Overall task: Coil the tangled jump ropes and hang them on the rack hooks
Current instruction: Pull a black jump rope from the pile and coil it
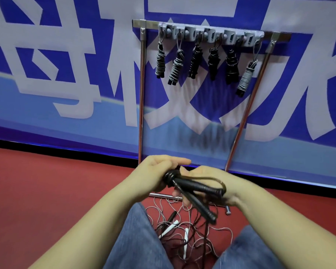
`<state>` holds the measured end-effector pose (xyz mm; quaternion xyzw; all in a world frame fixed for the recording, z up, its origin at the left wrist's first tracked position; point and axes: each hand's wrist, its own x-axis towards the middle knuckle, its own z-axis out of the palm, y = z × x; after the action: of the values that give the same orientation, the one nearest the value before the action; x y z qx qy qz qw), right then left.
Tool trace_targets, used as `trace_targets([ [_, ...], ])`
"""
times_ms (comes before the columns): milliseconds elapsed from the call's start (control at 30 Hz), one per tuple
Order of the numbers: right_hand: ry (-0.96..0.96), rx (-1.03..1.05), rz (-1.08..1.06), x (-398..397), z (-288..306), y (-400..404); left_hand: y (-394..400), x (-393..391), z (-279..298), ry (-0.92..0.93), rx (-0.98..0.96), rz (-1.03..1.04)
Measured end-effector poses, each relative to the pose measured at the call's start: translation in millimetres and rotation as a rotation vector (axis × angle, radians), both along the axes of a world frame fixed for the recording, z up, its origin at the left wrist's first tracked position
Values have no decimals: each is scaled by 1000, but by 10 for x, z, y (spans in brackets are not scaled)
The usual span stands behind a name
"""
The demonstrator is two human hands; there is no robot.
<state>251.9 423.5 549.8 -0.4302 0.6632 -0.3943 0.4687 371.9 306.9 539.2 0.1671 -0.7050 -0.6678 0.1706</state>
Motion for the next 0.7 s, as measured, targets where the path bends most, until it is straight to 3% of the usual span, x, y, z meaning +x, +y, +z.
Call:
trace_targets([
  [100, -791, -146, -21, 132, -308, -1, 87, -62, -52, 54, 122, 92],
  [133, -913, -209, -54, 200, -374, -22, 120, -88, -76, 55, 161, 150],
  [200, -975, -246, -295, 331, -478, -92, 194, -134, -124, 39, 231, 260],
  [267, -848, -271, -522, 465, -505, -121, 257, -144, -170, 44, 251, 356],
  [367, -483, -248, -605, 530, -544, -81, 273, -125, -210, 89, 107, 499],
  [600, -4, -150, -376, 664, -484, 154, 104, -73, -370, -15, -254, 657],
  [700, 428, -163, -270, 655, -392, 279, 10, 0, -486, -185, -350, 670],
])
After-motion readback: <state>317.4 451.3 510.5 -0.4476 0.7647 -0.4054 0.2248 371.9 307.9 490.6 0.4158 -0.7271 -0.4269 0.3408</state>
